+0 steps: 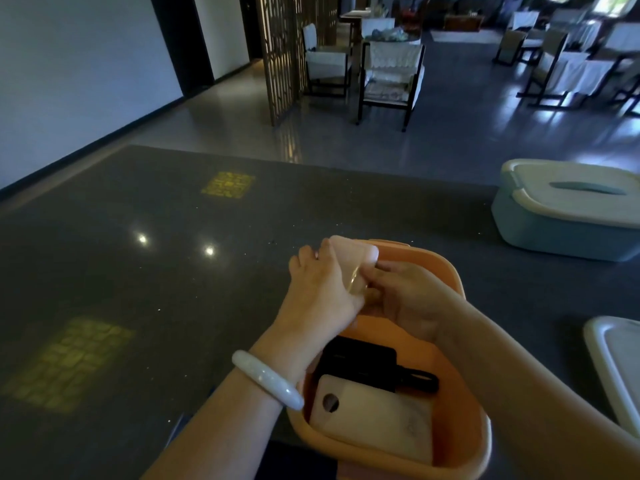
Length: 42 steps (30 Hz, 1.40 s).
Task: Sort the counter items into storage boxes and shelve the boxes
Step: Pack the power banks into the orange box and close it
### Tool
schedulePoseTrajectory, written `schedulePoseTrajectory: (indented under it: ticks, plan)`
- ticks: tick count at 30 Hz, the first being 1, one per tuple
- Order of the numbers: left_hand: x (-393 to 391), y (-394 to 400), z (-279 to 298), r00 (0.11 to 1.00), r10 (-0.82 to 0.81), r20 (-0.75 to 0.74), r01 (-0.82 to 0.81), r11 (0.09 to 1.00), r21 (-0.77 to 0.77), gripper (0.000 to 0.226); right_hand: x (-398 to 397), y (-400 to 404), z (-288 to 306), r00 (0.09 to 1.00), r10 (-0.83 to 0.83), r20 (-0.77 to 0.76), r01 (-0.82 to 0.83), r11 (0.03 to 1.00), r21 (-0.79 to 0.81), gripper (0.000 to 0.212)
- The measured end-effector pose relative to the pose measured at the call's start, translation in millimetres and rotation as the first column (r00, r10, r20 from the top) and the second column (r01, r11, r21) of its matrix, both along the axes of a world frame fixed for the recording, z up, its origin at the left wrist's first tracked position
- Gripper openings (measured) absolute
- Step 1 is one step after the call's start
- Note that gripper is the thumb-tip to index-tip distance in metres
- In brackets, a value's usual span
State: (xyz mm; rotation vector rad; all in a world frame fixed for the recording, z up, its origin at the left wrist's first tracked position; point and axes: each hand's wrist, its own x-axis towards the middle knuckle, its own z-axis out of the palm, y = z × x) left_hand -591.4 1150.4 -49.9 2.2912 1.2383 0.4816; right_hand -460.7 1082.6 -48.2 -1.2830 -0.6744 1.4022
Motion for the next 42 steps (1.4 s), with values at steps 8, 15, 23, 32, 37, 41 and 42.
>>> schedulePoseTrajectory:
  ticks: [8, 15, 23, 32, 37, 41, 42]
  plan:
    - [5.6, 16.1, -1.0, 0.935, 0.041, 0.353, 0.144, 0.865, -0.481, 0.041, 41.6, -14.4, -1.2, 0.973, 0.189, 0.129, -0.189, 0.982, -0.014, 0.032]
    - [15.8, 11.7, -18.3, 0.922, 0.191, 0.338, -0.017, 0.890, -0.455, 0.018, 38.5, -9.9, -10.5, 0.831, 0.169, 0.530, -0.098, 0.982, -0.161, 0.026]
    - [29.9, 7.4, -19.9, 0.884, 0.347, 0.312, -0.164, 0.857, -0.489, 0.032, 31.1, 4.9, -21.0, 0.258, 0.210, 0.943, -0.101, 0.977, -0.190, 0.094]
    - [-17.4, 23.1, -31.4, 0.991, 0.121, 0.056, -0.125, 0.990, 0.066, 0.043, 41.4, 10.1, -31.1, 0.217, 0.332, 0.918, -0.211, 0.934, -0.288, 0.063]
    - [-24.3, 19.9, -54.5, 1.000, 0.003, -0.004, -0.004, 0.975, -0.223, 0.045, 24.7, 7.9, -59.4, 0.101, 0.543, 0.833, -0.303, 0.815, -0.494, 0.073]
    - [-22.4, 19.8, -62.9, 0.997, 0.072, 0.039, -0.063, 0.979, -0.195, 0.051, 21.8, 6.9, -76.4, 0.125, 0.546, 0.828, -0.305, 0.816, -0.492, 0.080]
    - [-22.0, 20.6, -64.1, 0.996, 0.076, 0.044, -0.066, 0.979, -0.192, 0.051, 22.2, 7.2, -77.9, 0.127, 0.539, 0.832, -0.303, 0.820, -0.485, 0.081]
